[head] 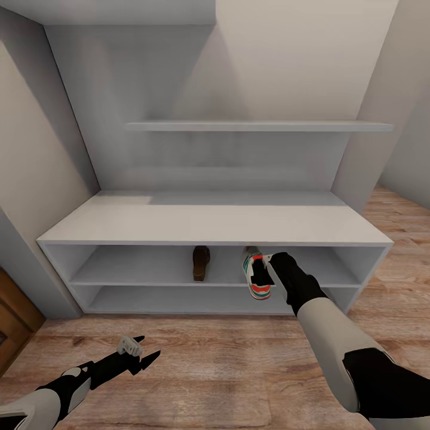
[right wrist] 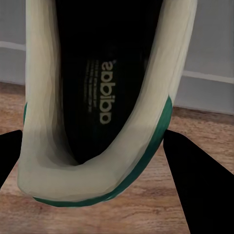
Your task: Pick up the two gym shoes and the two sandals from the corridor floor and place them onto the hallstand (shoe rack) in the corridor, making sure they are on the rack and not on the floor. Arrange them so the two gym shoes are next to each other and the two sandals are next to each other.
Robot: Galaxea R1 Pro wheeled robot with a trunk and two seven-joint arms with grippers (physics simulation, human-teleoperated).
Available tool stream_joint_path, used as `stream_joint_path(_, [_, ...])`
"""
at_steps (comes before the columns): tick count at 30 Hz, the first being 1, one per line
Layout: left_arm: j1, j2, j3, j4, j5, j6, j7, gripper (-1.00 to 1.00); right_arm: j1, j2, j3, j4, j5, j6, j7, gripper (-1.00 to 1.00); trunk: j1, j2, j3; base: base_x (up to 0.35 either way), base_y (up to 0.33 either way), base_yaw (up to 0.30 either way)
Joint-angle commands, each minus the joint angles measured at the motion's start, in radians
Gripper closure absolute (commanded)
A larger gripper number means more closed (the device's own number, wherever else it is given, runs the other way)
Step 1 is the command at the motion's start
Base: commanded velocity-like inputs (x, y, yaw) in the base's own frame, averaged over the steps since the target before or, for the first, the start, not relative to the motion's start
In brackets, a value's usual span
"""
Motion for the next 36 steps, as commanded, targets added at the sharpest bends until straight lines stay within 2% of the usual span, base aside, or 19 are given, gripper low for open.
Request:
stream_joint_path(1, [-0.001,0.0,0.003,0.0,-0.001,-0.002,-0.003,-1.0,0.0,0.0,0.003,-0.001,0.001,0.004,-0.004,1.0,0.0,0.0,-0.001,0.0,0.0,0.0])
stream_joint_path(8, [-0.001,0.0,0.003,0.0,-0.001,-0.002,-0.003,-1.0,0.0,0.0,0.003,0.003,0.001,0.003,-0.004,1.0,0.0,0.0,-0.001,0.0,0.0,0.0])
stream_joint_path(15, [-0.001,0.0,0.003,0.0,-0.001,-0.002,-0.004,-1.0,0.0,-0.001,0.003,0.054,0.001,-0.026,-0.004,1.0,0.0,0.0,-0.001,0.0,0.0,0.0])
stream_joint_path(27, [-0.001,-0.001,0.003,0.0,-0.001,-0.002,-0.005,-1.0,0.0,-0.002,0.003,0.065,0.001,-0.04,-0.004,1.0,0.0,0.0,-0.001,0.001,0.0,0.0])
stream_joint_path(36, [-0.001,-0.001,0.003,0.0,-0.001,-0.003,-0.005,-1.0,0.0,-0.003,0.003,0.066,0.001,-0.042,-0.004,1.0,0.0,0.0,-0.001,0.126,0.0,0.0])
